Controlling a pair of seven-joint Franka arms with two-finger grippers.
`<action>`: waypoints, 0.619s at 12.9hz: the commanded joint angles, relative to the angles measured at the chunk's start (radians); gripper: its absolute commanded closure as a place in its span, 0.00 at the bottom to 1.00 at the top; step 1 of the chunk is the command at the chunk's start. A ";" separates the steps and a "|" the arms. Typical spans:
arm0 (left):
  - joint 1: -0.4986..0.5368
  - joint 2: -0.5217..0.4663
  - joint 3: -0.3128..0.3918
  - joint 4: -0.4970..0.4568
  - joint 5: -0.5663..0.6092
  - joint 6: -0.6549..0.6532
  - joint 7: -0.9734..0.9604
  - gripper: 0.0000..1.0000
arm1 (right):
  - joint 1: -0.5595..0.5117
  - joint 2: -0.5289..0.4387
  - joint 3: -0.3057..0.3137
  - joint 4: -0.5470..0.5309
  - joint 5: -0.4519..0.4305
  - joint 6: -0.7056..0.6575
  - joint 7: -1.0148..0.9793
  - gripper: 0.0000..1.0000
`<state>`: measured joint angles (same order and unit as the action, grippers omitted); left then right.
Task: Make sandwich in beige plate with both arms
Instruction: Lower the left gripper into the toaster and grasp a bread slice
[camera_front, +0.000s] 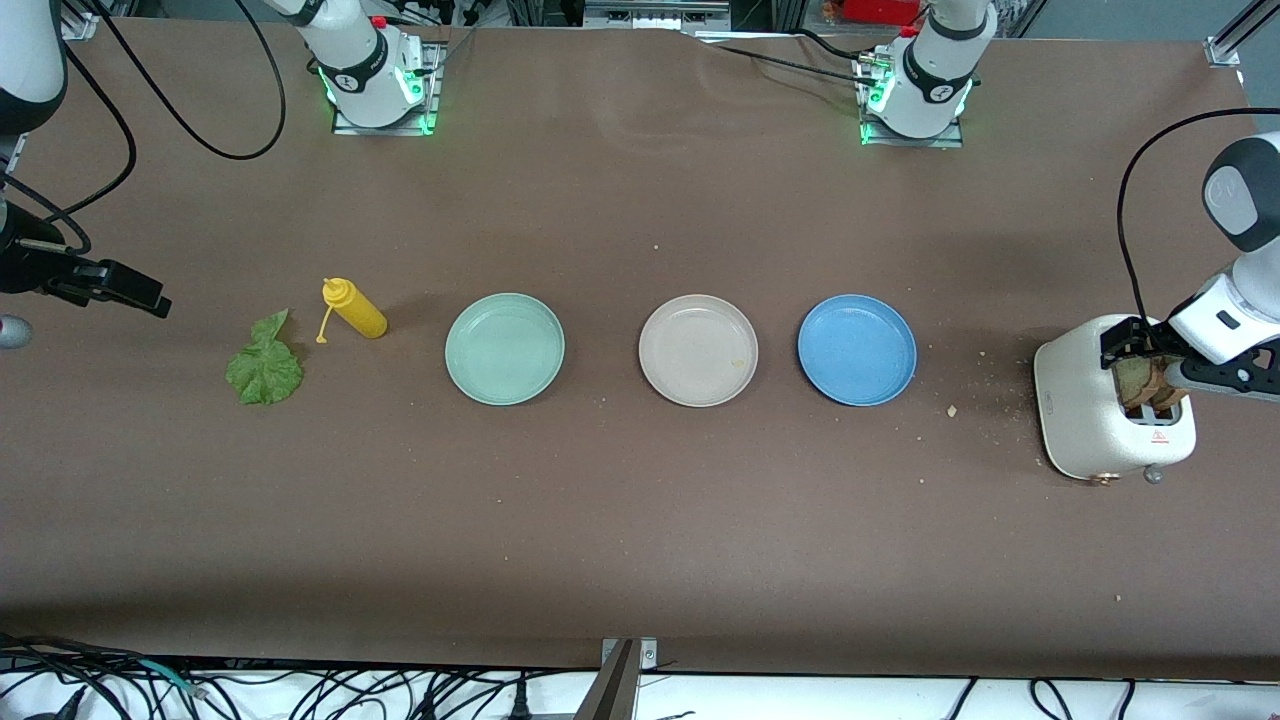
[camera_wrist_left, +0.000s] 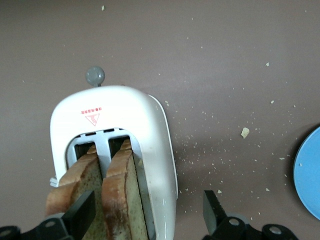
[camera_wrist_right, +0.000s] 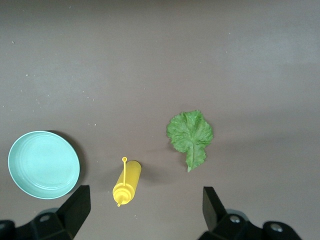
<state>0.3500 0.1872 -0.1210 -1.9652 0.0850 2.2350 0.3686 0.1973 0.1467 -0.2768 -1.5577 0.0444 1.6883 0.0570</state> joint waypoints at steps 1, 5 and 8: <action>0.036 -0.034 -0.011 -0.030 0.028 0.003 0.059 0.66 | -0.003 -0.015 -0.001 -0.012 0.008 -0.002 -0.005 0.01; 0.047 -0.032 -0.011 -0.024 0.028 0.000 0.066 1.00 | -0.003 -0.015 -0.001 -0.012 0.008 -0.002 -0.006 0.01; 0.047 -0.034 -0.011 0.050 0.032 -0.099 0.067 1.00 | -0.003 -0.015 -0.001 -0.010 0.008 -0.002 -0.006 0.01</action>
<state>0.3876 0.1758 -0.1214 -1.9574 0.0854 2.2103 0.4214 0.1971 0.1467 -0.2774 -1.5577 0.0444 1.6883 0.0570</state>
